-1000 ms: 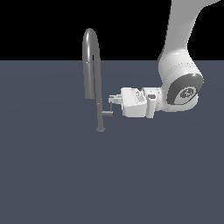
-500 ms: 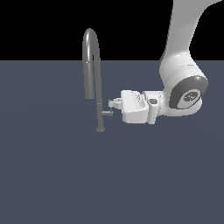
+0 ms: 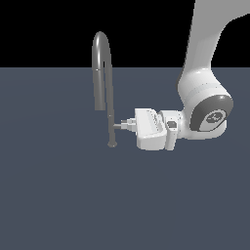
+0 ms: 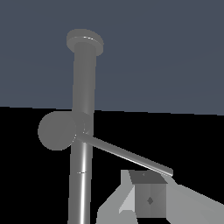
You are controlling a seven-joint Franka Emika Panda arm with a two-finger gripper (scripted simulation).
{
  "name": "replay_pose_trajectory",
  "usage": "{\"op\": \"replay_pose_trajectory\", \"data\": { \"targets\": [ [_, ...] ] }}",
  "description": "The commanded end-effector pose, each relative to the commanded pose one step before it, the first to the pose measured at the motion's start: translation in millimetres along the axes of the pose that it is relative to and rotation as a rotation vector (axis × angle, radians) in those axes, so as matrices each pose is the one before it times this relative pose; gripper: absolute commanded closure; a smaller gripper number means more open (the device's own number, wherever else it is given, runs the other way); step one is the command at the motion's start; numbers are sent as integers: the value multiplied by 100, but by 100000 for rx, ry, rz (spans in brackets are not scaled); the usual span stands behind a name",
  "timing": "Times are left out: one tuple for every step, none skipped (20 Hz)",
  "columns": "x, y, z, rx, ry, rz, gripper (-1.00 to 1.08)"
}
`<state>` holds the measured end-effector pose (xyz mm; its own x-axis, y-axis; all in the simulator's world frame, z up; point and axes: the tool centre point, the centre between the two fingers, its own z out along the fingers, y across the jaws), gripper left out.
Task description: Turn on the faucet by rotating a designated handle.
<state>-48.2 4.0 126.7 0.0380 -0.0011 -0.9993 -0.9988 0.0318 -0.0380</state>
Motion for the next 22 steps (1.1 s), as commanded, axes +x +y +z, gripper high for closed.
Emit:
{"op": "replay_pose_trajectory", "data": {
  "targets": [
    [2194, 1571, -11, -31, 13, 3577, 108],
    [-1839, -1184, 4, -20, -154, -3176, 108],
    [591, 121, 0, 0, 16, 365, 108],
    [587, 120, 0, 0, 16, 362, 108],
    [585, 119, 0, 1, 16, 362, 108],
    [581, 118, -1, 1, 16, 358, 108],
    [579, 117, -1, 1, 16, 358, 108],
    [575, 116, -1, 1, 16, 355, 108],
    [571, 115, -1, 2, 16, 352, 108],
    [568, 113, -2, 2, 17, 352, 108],
    [563, 110, -3, 3, 17, 348, 108],
    [0, 0, 0, 0, 0, 0, 108],
    [-2357, -1071, -3, -379, -678, -4022, 108],
    [446, -54, -1, 33, 57, 346, 108],
    [446, -55, -1, 33, 58, 349, 108],
    [442, -54, -1, 32, 57, 342, 108],
    [442, -54, -1, 33, 58, 346, 108],
    [439, -54, -1, 32, 57, 342, 108],
    [436, -54, -1, 32, 57, 339, 108],
    [435, -54, -1, 32, 57, 339, 108],
    [433, -54, -2, 32, 57, 339, 108],
    [430, -54, -2, 32, 57, 336, 108]
  ]
}}
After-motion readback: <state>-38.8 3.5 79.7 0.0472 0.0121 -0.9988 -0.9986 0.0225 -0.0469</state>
